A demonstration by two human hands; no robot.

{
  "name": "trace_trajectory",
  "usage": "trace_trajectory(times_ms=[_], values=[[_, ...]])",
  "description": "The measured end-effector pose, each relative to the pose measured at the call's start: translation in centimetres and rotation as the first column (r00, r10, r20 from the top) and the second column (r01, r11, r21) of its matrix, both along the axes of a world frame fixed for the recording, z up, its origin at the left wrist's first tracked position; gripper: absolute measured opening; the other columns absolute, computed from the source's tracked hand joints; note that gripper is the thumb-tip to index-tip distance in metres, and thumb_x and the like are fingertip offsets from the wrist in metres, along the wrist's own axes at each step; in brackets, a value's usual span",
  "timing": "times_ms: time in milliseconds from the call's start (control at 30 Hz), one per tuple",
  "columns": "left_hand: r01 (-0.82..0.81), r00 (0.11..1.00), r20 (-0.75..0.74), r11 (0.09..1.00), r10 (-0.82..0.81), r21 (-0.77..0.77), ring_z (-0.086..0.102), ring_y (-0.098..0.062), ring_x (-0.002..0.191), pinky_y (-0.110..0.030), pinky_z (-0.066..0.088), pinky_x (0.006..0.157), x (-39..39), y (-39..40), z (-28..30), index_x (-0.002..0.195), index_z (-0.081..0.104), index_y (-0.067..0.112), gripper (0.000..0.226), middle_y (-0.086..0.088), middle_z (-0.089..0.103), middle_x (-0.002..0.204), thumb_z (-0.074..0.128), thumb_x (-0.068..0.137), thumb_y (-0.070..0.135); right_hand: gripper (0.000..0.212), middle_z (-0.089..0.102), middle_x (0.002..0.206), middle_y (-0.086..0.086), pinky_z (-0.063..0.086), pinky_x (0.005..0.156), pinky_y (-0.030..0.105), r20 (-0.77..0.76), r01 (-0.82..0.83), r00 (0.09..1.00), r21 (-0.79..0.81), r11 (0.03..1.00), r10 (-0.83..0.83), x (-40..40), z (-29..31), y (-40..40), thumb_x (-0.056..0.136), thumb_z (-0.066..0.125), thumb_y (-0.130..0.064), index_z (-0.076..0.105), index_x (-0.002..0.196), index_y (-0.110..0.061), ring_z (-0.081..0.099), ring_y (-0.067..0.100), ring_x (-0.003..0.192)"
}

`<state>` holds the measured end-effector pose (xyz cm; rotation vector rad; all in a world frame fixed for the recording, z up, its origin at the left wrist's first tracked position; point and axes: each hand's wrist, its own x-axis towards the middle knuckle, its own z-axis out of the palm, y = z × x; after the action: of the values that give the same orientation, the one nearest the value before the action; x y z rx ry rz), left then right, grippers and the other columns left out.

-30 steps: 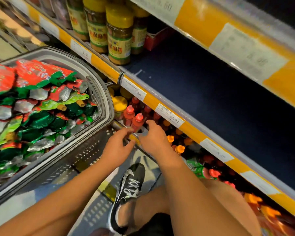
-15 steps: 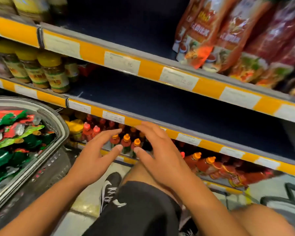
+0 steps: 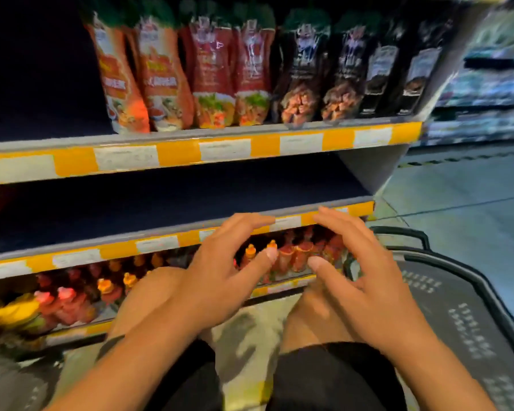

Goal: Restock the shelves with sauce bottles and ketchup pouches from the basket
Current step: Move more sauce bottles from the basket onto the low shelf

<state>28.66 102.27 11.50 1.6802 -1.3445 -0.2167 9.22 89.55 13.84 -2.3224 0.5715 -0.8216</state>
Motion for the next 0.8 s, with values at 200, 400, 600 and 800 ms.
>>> trace_trajectory(times_ms=[200, 400, 600, 800], values=[[0.282, 0.95, 0.11, 0.954, -0.292, 0.098, 0.049, 0.0, 0.131, -0.026, 0.039, 0.109, -8.9, -7.3, -0.1, 0.137, 0.059, 0.03, 0.038, 0.018, 0.055, 0.135, 0.061, 0.101, 0.042, 0.049, 0.052, 0.144, -0.022, 0.042, 0.108, 0.029, -0.007, 0.289, 0.957, 0.113, 0.951, -0.29, -10.8, -3.3, -3.1, 0.094, 0.07, -0.028, 0.056, 0.139, -0.04, 0.046, 0.001, 0.137], [0.446, 0.86, 0.149, 0.86, -0.489, 0.248, 0.047, 0.0, 0.131, -0.013, 0.034, 0.107, -16.0, -12.7, -2.6, 0.138, 0.058, 0.032, 0.041, 0.017, 0.055, 0.136, 0.056, 0.102, 0.051, 0.047, 0.051, 0.139, -0.028, 0.043, 0.107, 0.032, -0.117, 0.496, 0.868, 0.195, 0.846, -0.482, -20.5, -7.4, -4.4, 0.093, 0.069, -0.034, 0.056, 0.137, -0.043, 0.049, -0.004, 0.131], [0.487, 0.787, 0.157, 0.756, -0.597, 0.436, 0.051, -0.014, 0.129, -0.039, 0.044, 0.107, -20.8, -16.8, -7.3, 0.134, 0.059, 0.028, 0.045, 0.007, 0.059, 0.134, 0.05, 0.101, 0.056, 0.05, 0.058, 0.13, -0.016, 0.043, 0.097, 0.017, -0.32, 0.636, 0.766, 0.255, 0.728, -0.558, -27.4, -11.9, -5.6, 0.092, 0.075, -0.028, 0.058, 0.139, -0.031, 0.055, -0.004, 0.114], [0.389, 0.682, 0.246, 0.626, -0.689, 0.676, 0.058, -0.025, 0.117, -0.043, 0.05, 0.097, -22.6, -19.5, -12.0, 0.123, 0.062, 0.023, 0.043, -0.003, 0.064, 0.122, 0.049, 0.1, 0.056, 0.043, 0.068, 0.116, -0.006, 0.054, 0.094, 0.035, -0.648, 0.659, 0.672, 0.303, 0.689, -0.358, -30.1, -17.8, -7.9, 0.092, 0.074, -0.036, 0.063, 0.132, -0.026, 0.065, 0.011, 0.102]])
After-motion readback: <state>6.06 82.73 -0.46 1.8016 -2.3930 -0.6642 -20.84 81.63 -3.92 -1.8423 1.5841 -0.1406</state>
